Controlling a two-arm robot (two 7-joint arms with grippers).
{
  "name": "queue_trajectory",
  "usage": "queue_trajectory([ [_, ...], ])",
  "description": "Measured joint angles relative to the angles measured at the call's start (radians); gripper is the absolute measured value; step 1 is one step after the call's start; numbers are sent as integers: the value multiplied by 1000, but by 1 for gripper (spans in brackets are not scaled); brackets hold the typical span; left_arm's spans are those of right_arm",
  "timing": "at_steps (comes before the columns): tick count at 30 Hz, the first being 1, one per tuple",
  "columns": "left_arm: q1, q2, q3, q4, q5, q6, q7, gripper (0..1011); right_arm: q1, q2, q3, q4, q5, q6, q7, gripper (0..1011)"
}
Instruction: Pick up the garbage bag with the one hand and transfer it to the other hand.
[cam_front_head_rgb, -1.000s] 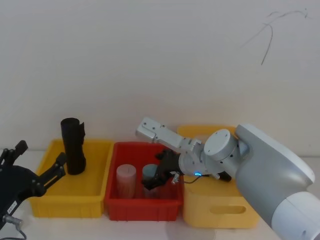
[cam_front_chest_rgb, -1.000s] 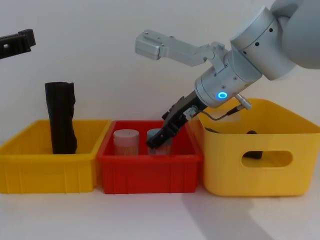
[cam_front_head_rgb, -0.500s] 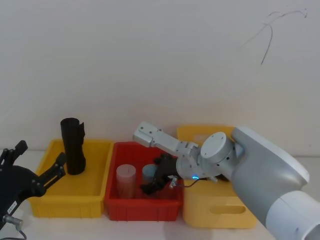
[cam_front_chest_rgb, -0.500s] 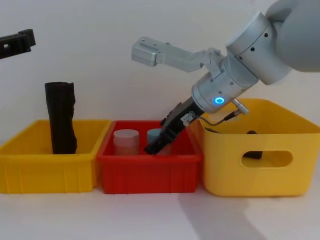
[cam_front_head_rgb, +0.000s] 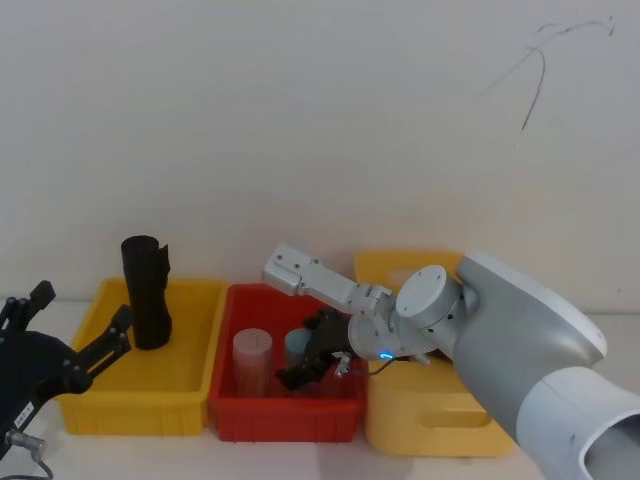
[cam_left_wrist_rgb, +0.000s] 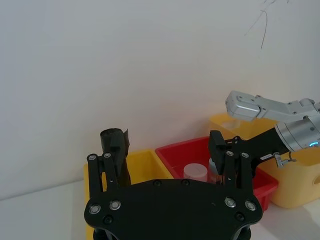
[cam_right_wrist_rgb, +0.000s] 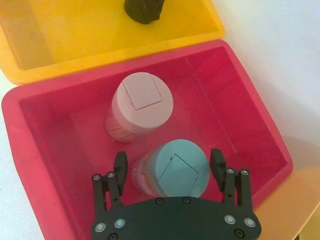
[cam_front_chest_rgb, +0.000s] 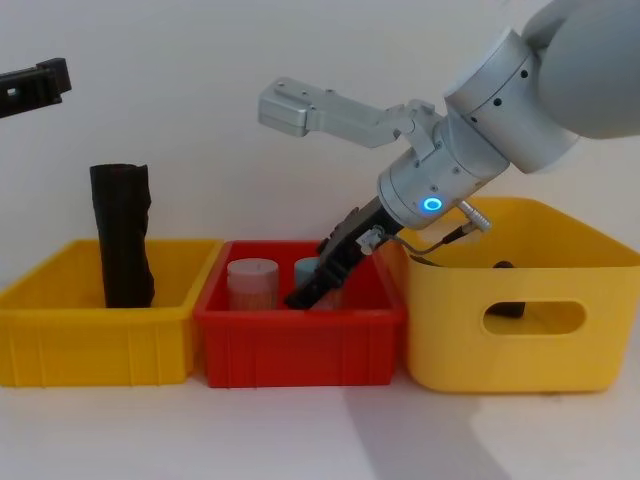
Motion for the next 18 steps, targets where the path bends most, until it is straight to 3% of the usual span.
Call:
queue_trajectory([
  [5, 0, 0, 0, 0, 0, 0, 0, 1001, 10, -9, 0, 25, 3, -12, -4, 1000],
  [18, 0, 0, 0, 0, 0, 0, 0, 1001, 22, -21, 0, 56, 7, -27, -8, 737],
])
